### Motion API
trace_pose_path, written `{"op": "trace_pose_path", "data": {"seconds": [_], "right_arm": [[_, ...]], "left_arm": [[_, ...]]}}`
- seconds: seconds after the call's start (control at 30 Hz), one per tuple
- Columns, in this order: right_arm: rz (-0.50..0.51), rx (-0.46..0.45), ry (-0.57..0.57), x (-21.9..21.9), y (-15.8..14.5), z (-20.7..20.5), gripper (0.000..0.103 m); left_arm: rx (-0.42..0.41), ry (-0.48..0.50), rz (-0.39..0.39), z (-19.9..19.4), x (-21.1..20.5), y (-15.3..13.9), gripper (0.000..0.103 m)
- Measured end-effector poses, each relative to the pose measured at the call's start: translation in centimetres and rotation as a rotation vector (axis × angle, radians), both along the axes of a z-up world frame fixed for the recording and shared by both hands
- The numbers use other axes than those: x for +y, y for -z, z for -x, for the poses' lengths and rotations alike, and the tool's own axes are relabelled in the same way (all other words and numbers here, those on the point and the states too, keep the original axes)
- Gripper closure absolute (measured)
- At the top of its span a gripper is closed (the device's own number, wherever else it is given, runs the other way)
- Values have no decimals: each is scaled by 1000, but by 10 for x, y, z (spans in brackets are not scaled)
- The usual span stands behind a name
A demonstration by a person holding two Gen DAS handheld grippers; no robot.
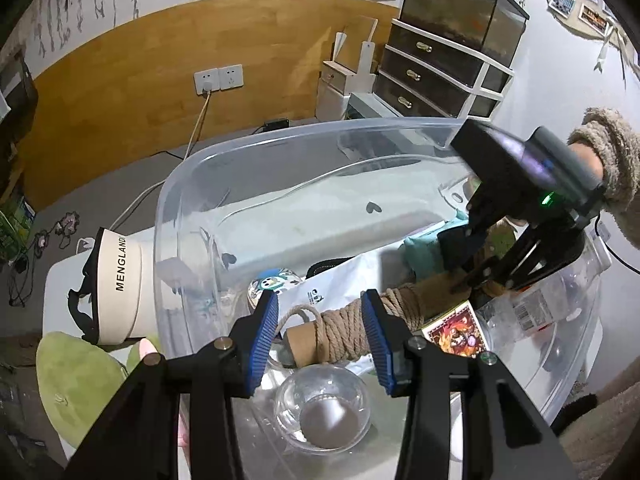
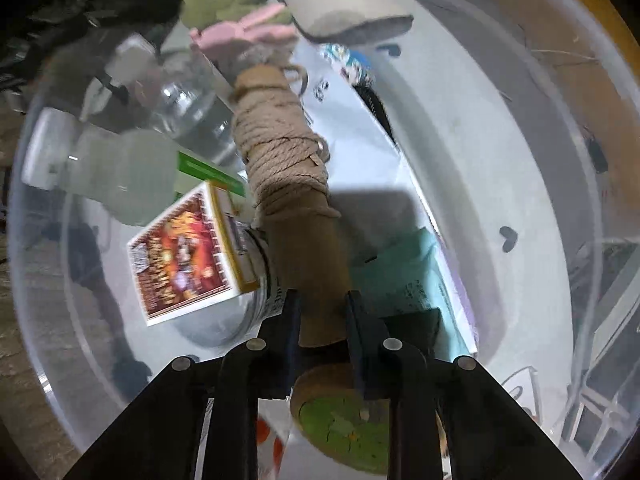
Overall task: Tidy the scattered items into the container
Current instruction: 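Lower the tube into the box and open the right gripper, then withdraw the right gripper from the box back over the table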
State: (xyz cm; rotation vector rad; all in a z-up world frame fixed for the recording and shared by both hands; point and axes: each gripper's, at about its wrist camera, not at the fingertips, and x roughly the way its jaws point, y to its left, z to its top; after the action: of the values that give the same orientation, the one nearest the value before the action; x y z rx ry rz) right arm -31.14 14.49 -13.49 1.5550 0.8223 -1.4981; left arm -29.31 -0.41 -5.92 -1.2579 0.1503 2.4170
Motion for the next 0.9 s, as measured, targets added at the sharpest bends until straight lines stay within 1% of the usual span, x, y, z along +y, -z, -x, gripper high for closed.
{"op": "trace_pose_path", "data": {"seconds": [0.3,0.33,0.4,0.43,0.47,0.5,0.53,0.6,0.63,0.67,0.7,0.73,0.8,0.9], "right_arm": [[-3,-23,-2,-4,2,5,80],[5,-21,7,-2,-1,6,80],[53,-1,44,4,-16,12,80],[83,14,76,8,-28,16,80],[108,33,110,12,-38,20,80],[129,54,140,16,-49,24,80],[153,87,170,21,-64,26,80],[194,146,220,32,-91,24,79],[219,171,246,36,-104,20,74],[247,195,273,40,-117,16,64],[274,226,298,45,-131,11,28],[304,266,322,47,-144,6,7],[354,344,369,51,-165,-7,7],[398,449,486,54,-180,-26,7]], "left_arm": [[-3,-13,-12,4,-2,-1,60],[-3,-12,-13,4,-2,-2,60],[8,-10,-17,1,0,-5,60],[19,-12,-15,-1,1,-7,55],[31,-13,-13,-2,2,-9,46],[42,-15,-11,-4,3,-11,26],[58,-20,-9,-6,3,-14,14],[89,-34,-9,-10,3,-21,12],[97,-42,-8,-12,4,-24,10],[105,-49,-7,-14,4,-27,8],[119,-59,-4,-17,5,-31,3],[140,-71,1,-20,5,-35,2],[175,-92,10,-28,5,-42,2],[212,-122,22,-39,4,-52,2]]}}
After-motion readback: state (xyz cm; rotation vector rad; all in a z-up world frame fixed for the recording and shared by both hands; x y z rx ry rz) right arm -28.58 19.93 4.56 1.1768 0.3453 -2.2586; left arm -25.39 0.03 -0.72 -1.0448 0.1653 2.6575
